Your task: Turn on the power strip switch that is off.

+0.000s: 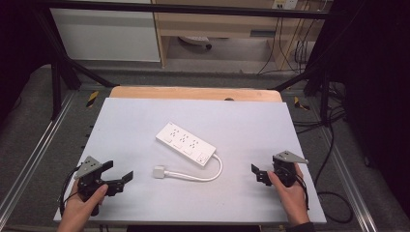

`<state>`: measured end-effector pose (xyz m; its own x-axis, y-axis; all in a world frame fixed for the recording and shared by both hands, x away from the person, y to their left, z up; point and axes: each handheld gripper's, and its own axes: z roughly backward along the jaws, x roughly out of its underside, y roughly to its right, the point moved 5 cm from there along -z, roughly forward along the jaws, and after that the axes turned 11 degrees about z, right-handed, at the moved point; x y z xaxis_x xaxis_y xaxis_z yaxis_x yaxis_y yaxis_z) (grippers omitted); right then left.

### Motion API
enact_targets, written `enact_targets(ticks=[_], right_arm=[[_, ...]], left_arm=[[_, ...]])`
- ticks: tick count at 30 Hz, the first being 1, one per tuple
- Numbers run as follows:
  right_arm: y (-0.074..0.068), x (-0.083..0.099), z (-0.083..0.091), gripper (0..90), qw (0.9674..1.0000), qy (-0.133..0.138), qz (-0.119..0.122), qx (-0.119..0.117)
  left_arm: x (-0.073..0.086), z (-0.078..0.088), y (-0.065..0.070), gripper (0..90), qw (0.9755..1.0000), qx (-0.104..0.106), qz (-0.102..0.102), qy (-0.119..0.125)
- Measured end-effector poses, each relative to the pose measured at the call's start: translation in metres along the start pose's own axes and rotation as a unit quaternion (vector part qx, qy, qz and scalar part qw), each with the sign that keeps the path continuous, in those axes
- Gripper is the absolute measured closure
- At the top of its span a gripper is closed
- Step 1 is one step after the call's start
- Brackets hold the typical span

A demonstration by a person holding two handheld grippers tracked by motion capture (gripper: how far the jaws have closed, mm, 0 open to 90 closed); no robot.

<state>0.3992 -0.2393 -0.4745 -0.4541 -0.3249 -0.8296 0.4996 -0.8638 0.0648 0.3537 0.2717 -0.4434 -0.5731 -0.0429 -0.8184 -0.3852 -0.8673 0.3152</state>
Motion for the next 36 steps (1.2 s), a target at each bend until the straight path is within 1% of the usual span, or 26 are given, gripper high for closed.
enact_targets(ticks=[3, 7, 9, 10, 12, 15, 17, 23, 26, 31, 33, 34, 36], right_arm=[[-0.003, 0.000, -0.001, 5.0, 1.0000, -0.004, 0.004, -0.005], [-0.004, -0.001, -0.001, 4.4, 0.9999, 0.001, 0.005, -0.008], [-0.003, -0.002, 0.000, 4.2, 0.9999, 0.002, 0.005, -0.010], [-0.004, -0.002, 0.000, 4.0, 0.9999, 0.003, 0.005, -0.011], [-0.005, -0.003, 0.000, 3.7, 0.9999, 0.007, 0.006, -0.014], [-0.006, -0.007, 0.002, 2.4, 0.9997, 0.020, 0.007, -0.012], [-0.007, -0.008, 0.003, 2.5, 0.9996, 0.024, 0.009, -0.012], [-0.008, -0.009, 0.004, 2.4, 0.9995, 0.026, 0.012, -0.016], [-0.007, -0.009, 0.005, 2.5, 0.9994, 0.029, 0.009, -0.016], [-0.009, -0.010, 0.004, 2.5, 0.9993, 0.030, 0.012, -0.020], [-0.010, -0.010, 0.003, 2.5, 0.9992, 0.029, 0.011, -0.024], [-0.010, -0.010, 0.003, 2.6, 0.9992, 0.028, 0.011, -0.025], [-0.011, -0.011, 0.003, 2.8, 0.9991, 0.029, 0.012, -0.028]], left_arm=[[-0.001, 0.001, 0.001, 9.2, 1.0000, 0.002, 0.001, 0.004], [-0.002, 0.001, 0.002, 8.5, 0.9999, 0.010, 0.005, 0.005], [-0.003, 0.001, 0.002, 8.0, 0.9999, 0.011, 0.004, 0.005], [-0.003, 0.002, 0.003, 7.8, 0.9999, 0.014, 0.001, 0.007], [-0.004, 0.002, 0.003, 7.1, 0.9999, 0.016, -0.001, 0.007], [-0.006, 0.002, 0.005, 7.0, 0.9997, 0.021, -0.006, 0.010], [-0.007, 0.001, 0.006, 7.0, 0.9997, 0.023, -0.005, 0.009], [-0.009, 0.001, 0.007, 7.0, 0.9995, 0.032, -0.004, 0.004], [-0.011, 0.001, 0.006, 7.1, 0.9996, 0.030, -0.001, 0.002], [-0.014, 0.001, 0.005, 7.2, 0.9997, 0.025, 0.004, 0.002], [-0.016, 0.001, 0.004, 7.1, 0.9997, 0.022, 0.003, 0.003], [-0.020, 0.002, 0.005, 7.1, 0.9997, 0.022, 0.000, 0.007], [-0.022, 0.002, 0.005, 7.1, 0.9997, 0.024, -0.001, 0.009]])
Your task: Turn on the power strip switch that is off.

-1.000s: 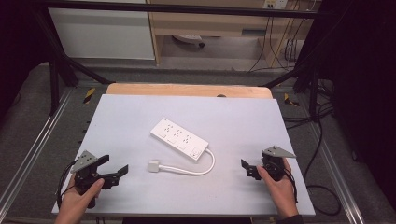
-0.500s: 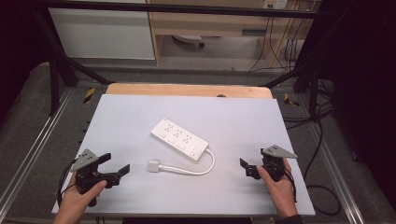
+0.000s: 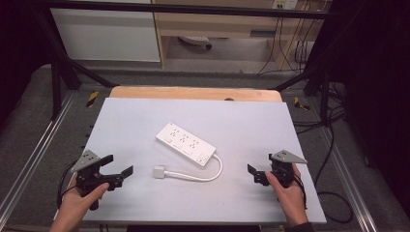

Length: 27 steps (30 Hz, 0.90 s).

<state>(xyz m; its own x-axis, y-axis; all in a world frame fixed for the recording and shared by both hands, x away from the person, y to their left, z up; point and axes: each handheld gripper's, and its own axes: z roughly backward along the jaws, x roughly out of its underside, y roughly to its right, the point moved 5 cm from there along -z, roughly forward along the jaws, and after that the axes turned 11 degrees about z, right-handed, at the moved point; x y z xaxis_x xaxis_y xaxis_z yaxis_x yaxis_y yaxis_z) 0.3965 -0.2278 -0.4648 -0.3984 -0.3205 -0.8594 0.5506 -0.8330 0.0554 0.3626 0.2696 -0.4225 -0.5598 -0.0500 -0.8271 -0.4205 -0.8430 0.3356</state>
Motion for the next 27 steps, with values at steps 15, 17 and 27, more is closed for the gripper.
enact_targets(ticks=[15, 17, 27], right_arm=[[-0.001, 0.000, 0.001, 3.3, 1.0000, 0.000, 0.003, -0.003], [-0.002, 0.000, 0.000, 3.4, 1.0000, -0.001, 0.005, -0.003], [-0.001, 0.000, 0.000, 3.2, 1.0000, -0.002, 0.003, -0.004]], left_arm=[[-0.028, -0.004, 0.005, 7.1, 1.0000, -0.001, -0.007, 0.007], [-0.032, -0.006, 0.006, 7.1, 0.9999, -0.003, -0.008, 0.008], [-0.054, -0.019, 0.012, 7.1, 0.9998, 0.004, -0.014, 0.012]])
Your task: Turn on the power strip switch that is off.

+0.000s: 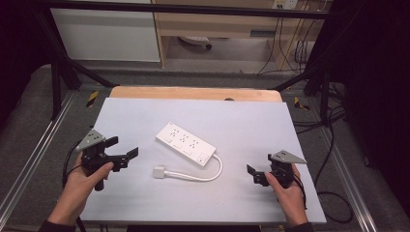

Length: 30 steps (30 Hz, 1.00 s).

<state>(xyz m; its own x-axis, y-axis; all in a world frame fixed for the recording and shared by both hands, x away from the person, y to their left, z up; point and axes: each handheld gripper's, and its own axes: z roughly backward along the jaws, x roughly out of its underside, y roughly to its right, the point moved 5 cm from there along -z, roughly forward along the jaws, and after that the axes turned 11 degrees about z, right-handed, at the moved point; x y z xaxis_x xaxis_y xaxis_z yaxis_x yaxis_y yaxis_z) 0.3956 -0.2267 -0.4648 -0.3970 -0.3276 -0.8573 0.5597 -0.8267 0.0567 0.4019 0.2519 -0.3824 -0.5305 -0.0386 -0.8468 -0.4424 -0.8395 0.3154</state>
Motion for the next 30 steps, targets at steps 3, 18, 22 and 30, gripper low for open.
enact_targets(ticks=[3, 18, 22, 30], right_arm=[[0.000, 0.000, 0.000, 3.2, 1.0000, 0.001, -0.002, -0.001], [0.000, 0.000, -0.003, 2.8, 1.0000, -0.003, -0.001, 0.000], [0.000, 0.000, -0.002, 2.9, 1.0000, -0.004, 0.001, -0.001], [0.000, 0.000, -0.002, 3.2, 1.0000, -0.003, 0.002, -0.002]], left_arm=[[-0.004, -0.002, 0.000, 7.1, 1.0000, -0.001, 0.002, 0.001], [-0.027, -0.017, 0.008, 6.3, 0.9998, 0.009, -0.012, 0.009], [-0.031, -0.020, 0.010, 6.5, 0.9998, 0.012, -0.014, 0.008], [-0.038, -0.027, 0.011, 6.5, 0.9998, 0.014, -0.017, 0.001]])
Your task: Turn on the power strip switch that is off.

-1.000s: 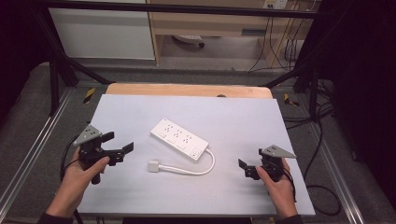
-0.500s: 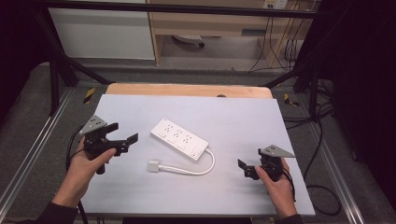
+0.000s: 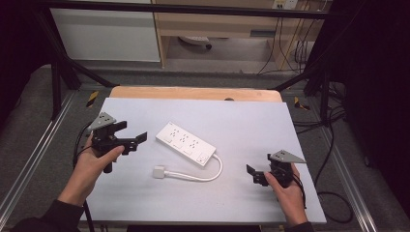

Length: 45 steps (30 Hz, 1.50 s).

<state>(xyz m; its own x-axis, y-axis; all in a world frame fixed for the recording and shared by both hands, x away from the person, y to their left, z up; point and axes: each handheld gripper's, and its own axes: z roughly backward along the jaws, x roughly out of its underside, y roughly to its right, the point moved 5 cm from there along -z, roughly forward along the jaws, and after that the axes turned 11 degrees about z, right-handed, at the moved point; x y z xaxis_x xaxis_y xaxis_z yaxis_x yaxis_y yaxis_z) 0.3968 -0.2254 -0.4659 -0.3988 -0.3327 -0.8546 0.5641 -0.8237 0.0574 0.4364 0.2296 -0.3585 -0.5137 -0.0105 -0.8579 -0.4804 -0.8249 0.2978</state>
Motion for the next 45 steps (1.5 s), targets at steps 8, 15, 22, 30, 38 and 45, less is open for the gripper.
enact_targets(ticks=[8, 15, 22, 30, 38, 45], right_arm=[[0.000, 0.000, 0.001, 3.2, 1.0000, 0.001, -0.001, 0.001], [0.000, 0.000, 0.000, 3.7, 1.0000, 0.001, 0.000, 0.000], [0.000, 0.000, 0.001, 3.6, 1.0000, 0.001, -0.001, 0.001], [0.000, 0.000, 0.001, 3.7, 1.0000, 0.000, -0.002, -0.001], [0.000, 0.000, 0.001, 3.6, 1.0000, 0.001, -0.002, -0.001], [0.001, 0.000, 0.001, 3.6, 1.0000, 0.001, 0.001, 0.000]], left_arm=[[-0.006, -0.011, 0.000, 6.6, 1.0000, 0.003, -0.004, -0.008], [-0.011, -0.021, 0.004, 8.0, 0.9998, 0.008, -0.012, -0.013], [-0.016, -0.034, 0.007, 8.1, 0.9995, 0.013, -0.020, -0.021], [-0.021, -0.045, 0.006, 7.9, 0.9993, 0.017, -0.020, -0.025], [-0.023, -0.056, 0.008, 7.9, 0.9992, 0.018, -0.023, -0.029], [-0.026, -0.063, 0.009, 8.4, 0.9992, 0.019, -0.023, -0.028]])
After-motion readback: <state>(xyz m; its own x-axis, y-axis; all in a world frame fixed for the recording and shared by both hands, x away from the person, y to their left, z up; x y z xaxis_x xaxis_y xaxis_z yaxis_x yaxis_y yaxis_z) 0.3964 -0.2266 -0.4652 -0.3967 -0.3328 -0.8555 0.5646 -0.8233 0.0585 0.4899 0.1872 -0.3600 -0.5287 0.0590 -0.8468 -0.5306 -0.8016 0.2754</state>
